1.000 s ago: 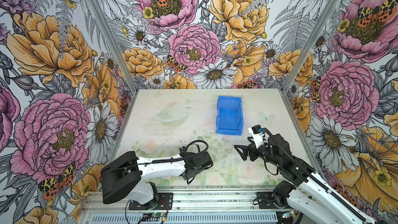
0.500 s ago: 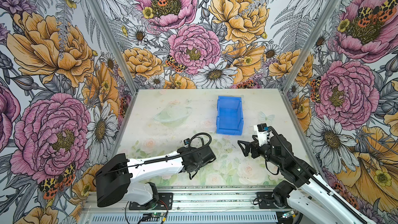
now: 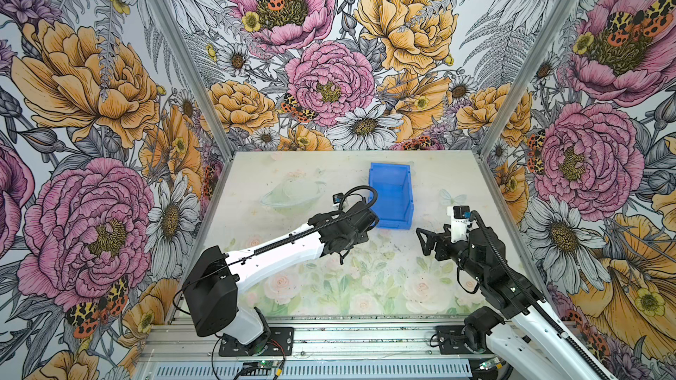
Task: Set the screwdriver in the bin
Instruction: 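Carry the screwdriver with the left gripper over the blue bin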
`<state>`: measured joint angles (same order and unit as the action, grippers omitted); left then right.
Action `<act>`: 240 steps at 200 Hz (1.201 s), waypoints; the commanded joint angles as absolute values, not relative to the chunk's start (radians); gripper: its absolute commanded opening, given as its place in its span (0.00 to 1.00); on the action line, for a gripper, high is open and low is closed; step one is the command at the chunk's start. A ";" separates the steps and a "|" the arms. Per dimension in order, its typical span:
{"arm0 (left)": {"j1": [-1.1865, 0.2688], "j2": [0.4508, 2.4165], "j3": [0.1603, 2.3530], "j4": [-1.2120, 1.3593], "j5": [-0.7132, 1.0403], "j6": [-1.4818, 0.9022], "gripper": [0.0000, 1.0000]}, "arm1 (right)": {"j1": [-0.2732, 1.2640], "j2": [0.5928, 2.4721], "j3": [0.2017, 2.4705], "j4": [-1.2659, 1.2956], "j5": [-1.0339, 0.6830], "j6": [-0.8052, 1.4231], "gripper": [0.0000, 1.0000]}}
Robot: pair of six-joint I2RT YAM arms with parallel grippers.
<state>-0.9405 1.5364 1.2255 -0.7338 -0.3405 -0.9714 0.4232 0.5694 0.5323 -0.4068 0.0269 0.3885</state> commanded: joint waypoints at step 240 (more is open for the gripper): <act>-0.861 2.219 1.940 -0.653 -0.179 -0.586 0.00 | 0.291 0.642 0.571 -0.423 0.021 0.395 0.99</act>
